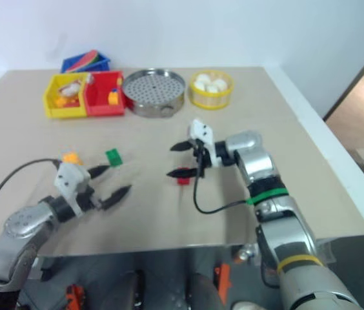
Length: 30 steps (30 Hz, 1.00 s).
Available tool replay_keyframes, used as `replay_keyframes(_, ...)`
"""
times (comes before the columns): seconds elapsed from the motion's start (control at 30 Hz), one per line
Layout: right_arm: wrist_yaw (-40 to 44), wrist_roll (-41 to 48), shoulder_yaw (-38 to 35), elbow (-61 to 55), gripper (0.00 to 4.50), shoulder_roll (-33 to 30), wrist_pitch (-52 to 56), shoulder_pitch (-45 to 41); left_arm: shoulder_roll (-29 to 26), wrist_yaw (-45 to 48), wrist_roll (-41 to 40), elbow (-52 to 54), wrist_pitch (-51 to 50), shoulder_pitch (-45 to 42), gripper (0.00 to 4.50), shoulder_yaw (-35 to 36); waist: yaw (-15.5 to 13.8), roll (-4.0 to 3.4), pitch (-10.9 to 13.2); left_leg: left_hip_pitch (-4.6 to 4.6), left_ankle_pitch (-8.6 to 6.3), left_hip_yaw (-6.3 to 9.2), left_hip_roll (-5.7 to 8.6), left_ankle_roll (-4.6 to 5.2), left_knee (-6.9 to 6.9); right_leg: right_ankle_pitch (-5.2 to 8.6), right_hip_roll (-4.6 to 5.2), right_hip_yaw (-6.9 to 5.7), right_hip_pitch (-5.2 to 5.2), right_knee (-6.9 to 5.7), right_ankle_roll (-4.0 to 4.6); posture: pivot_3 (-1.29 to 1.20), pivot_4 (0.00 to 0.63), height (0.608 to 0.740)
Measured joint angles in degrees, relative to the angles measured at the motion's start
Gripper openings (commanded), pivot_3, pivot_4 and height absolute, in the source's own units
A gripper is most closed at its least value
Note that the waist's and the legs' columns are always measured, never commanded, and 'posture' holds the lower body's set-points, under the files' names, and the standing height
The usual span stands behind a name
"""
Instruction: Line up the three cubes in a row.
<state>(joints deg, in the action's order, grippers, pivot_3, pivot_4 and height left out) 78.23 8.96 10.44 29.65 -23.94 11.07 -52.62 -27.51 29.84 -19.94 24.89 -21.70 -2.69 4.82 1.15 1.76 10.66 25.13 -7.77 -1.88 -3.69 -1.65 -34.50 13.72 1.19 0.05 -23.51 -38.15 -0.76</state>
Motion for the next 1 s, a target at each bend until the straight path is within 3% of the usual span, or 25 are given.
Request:
replay_keyframes(0.2, -3.06, 2.29, -0.43, -9.97, 4.46, -1.48, 5.18, 2.88, 0.78, -1.95, 1.15, -1.41, -0.14, -1.98, 4.50, 0.35, 0.01, 0.00, 0.00, -0.01, 0.00, -0.01, -0.01, 0.00, 0.00, -0.01, -0.06, 0.03, -0.04, -0.01, 0.01, 0.00, 0.150, 0.740)
replay_keyframes(0.47, -4.79, 5.47, -1.66, -16.82, 4.46, -2.76, 6.30, 3.92, -12.71, 12.55, -2.46, -13.69, -1.54, -11.33, 4.50, 3.25, 0.04, 0.00, 0.00, 0.04, 0.00, 0.02, -0.05, -0.01, 0.01, 0.03, -0.13, 0.01, -0.10, 0.00, 0.10, 0.00, 0.150, 0.740)
replay_keyframes(0.63, -4.88, 5.86, -1.77, -16.98, 4.46, -2.93, 4.09, 5.31, -16.19, 21.10, -2.47, -24.94, -3.53, -21.41, 4.50, 0.37, -0.08, 0.01, 0.00, 0.16, 0.00, 0.03, 0.01, -0.01, 0.00, 0.06, -0.11, 0.01, -0.13, 0.00, -0.04, 0.00, 0.150, 0.740)
replay_keyframes(1.0, -7.33, 5.30, -1.77, -16.97, 4.46, -3.33, 0.77, 6.88, -14.89, 29.51, 3.84, -41.94, -1.49, -34.59, 4.50, -8.32, 0.10, 0.01, 0.00, 0.35, -0.01, -0.03, -0.02, -0.03, 0.03, 0.10, -0.25, 0.19, -0.46, -0.17, -0.10, 0.00, 0.150, 0.740)
